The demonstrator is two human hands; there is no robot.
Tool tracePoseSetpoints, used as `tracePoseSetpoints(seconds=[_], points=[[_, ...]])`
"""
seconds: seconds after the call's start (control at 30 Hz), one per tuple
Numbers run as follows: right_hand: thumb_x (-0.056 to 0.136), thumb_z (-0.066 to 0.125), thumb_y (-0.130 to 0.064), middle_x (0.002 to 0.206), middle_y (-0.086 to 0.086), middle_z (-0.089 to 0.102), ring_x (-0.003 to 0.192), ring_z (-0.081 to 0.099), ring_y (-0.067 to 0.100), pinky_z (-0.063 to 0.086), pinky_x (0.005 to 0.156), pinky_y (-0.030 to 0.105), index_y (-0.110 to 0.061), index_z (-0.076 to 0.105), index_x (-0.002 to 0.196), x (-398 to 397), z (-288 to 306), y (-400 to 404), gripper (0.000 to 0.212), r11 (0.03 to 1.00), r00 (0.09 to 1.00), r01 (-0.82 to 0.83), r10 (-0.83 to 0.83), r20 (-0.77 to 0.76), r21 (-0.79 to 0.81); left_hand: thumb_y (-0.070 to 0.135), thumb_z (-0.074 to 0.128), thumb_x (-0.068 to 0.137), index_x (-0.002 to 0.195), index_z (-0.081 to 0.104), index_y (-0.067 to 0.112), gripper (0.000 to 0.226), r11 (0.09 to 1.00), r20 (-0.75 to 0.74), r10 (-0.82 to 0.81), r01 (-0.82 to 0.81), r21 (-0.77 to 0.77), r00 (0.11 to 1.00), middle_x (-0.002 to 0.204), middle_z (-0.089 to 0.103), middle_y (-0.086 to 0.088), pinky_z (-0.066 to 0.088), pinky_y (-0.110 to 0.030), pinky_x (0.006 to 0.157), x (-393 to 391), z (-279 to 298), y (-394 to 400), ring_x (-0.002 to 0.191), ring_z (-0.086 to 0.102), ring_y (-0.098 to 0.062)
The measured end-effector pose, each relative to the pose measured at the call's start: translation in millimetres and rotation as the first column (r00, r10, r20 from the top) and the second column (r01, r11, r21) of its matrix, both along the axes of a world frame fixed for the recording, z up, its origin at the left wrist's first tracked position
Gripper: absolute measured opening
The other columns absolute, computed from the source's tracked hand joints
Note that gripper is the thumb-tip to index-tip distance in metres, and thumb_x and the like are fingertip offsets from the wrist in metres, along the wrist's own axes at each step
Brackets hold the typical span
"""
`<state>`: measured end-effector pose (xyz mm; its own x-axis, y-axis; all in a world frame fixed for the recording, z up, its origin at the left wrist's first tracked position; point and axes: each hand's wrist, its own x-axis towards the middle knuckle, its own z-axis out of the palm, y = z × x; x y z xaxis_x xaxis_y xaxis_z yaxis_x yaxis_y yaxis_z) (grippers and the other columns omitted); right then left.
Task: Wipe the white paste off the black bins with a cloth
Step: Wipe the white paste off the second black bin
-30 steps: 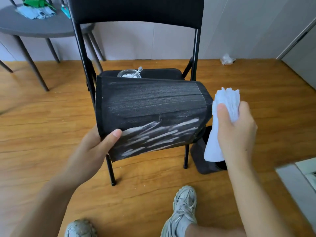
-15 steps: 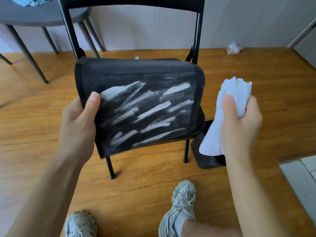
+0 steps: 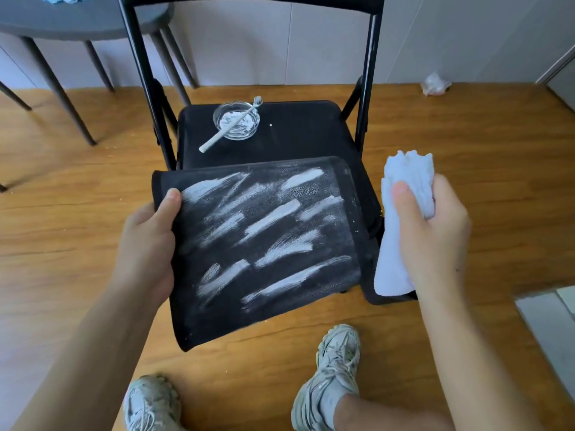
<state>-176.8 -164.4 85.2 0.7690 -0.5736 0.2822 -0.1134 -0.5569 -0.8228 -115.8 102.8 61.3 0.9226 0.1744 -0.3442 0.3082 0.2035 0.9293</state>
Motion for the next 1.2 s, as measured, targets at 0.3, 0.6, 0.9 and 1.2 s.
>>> tracePoseSetpoints(seconds=[0.3, 0.6, 0.9, 1.2], points=[[0.094, 0.049, -0.042, 0.086, -0.004, 0.049, 0.068, 0.041, 0.016, 0.027, 0.051, 0.026, -0.024, 0.056, 0.117, 30.6, -5.1, 44.7, 0.03, 0.8, 0.962, -0.242, 0.125, -0.242, -0.549, 0.031, 0.049, 0.102, 0.092, 0.07, 0.022, 0.025, 0.999, 0.035, -0.038, 0.038, 0.022, 0.999, 0.083, 0.075, 0.01, 0.057, -0.031, 0.07, 10.7, -13.1, 7.3, 0.082, 0.07, -0.012], [0.098, 0.042, -0.04, 0.084, 0.0, 0.047, 0.063, 0.045, 0.02, 0.019, 0.045, 0.024, -0.019, 0.048, 0.102, 81.4, 9.1, 52.7, 0.022, 0.659, 0.91, -0.357, 0.085, -0.405, -0.663, 0.03, 0.048, 0.102, 0.094, 0.069, 0.026, 0.022, 0.987, 0.129, -0.069, 0.048, 0.155, 0.989, 0.086, 0.073, 0.012, 0.055, -0.042, 0.082, 18.8, -24.5, 10.3, 0.084, 0.066, -0.01], [0.092, 0.046, -0.037, 0.07, -0.004, 0.044, 0.049, 0.033, 0.015, 0.014, 0.041, 0.016, -0.013, 0.058, 0.089, 9.4, 1.1, 50.2, 0.028, 0.518, 0.86, -0.503, 0.224, -0.458, -0.692, 0.029, 0.048, 0.103, 0.092, 0.067, 0.027, 0.021, 0.978, 0.174, -0.12, 0.086, 0.192, 0.978, 0.093, 0.072, 0.01, 0.053, -0.043, 0.086, 21.1, -27.5, 12.8, 0.091, 0.067, -0.013], [0.099, 0.041, -0.035, 0.081, -0.001, 0.045, 0.06, 0.043, 0.022, 0.02, 0.046, 0.028, -0.021, 0.035, 0.089, 80.4, 1.1, 49.4, 0.018, 0.544, 0.911, -0.376, 0.068, -0.407, -0.75, 0.031, 0.05, 0.101, 0.091, 0.066, 0.02, 0.021, 0.969, 0.17, -0.107, 0.065, 0.237, 0.98, 0.085, 0.069, 0.009, 0.05, -0.031, 0.074, 24.2, -27.7, 11.8, 0.08, 0.062, -0.009]])
